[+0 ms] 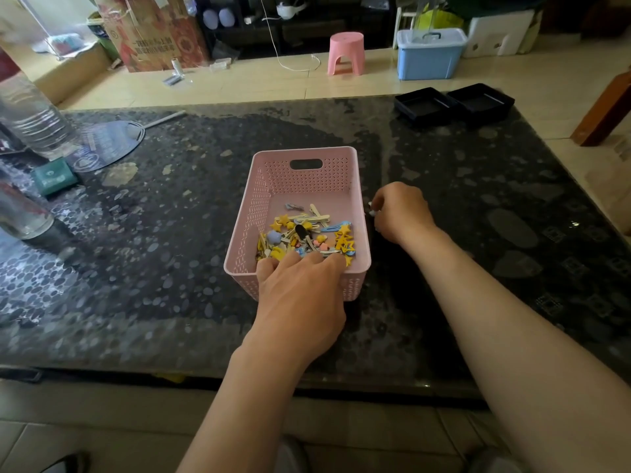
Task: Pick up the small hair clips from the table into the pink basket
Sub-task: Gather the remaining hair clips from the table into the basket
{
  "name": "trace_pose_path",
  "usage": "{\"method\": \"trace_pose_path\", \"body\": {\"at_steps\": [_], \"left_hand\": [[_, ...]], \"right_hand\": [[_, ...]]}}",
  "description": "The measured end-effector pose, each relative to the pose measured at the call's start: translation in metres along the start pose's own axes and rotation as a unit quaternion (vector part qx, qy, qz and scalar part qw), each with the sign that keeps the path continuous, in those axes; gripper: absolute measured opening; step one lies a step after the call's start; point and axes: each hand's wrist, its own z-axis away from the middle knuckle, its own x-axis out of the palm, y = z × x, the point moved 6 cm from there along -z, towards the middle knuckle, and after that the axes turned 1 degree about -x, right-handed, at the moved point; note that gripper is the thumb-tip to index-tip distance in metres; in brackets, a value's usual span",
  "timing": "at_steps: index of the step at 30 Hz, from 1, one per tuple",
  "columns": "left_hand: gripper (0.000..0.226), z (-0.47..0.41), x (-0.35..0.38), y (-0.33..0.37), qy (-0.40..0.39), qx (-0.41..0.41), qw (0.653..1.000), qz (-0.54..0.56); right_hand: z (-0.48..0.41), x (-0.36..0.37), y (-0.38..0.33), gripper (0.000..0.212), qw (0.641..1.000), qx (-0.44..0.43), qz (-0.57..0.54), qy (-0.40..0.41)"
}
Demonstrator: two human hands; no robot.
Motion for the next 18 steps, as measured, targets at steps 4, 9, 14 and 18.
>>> {"method": "trace_pose_path", "body": {"at_steps": [4, 9, 14, 18], "left_hand": [[0.007, 0.000, -0.001, 0.000, -0.006, 0.000, 1.000, 0.002], [0.006, 0.000, 0.000, 0.000, 0.001, -0.001, 1.000, 0.000], [0.007, -0.001, 0.000, 0.001, -0.001, 0.002, 1.000, -0.003], [0.008, 0.000, 0.000, 0.000, -0.001, 0.003, 1.000, -0.006]], "right_hand": [[-0.003, -0.009, 0.017, 0.009, 0.994, 0.043, -0.097, 0.005], [-0.006, -0.035, 0.019, 0.021, 0.964, 0.056, -0.246, 0.083], [0.004, -0.066, -0.031, 0.008, 0.938, -0.101, -0.313, 0.107], [0.022, -0.061, -0.069, 0.008, 0.930, -0.194, -0.307, 0.057]]}}
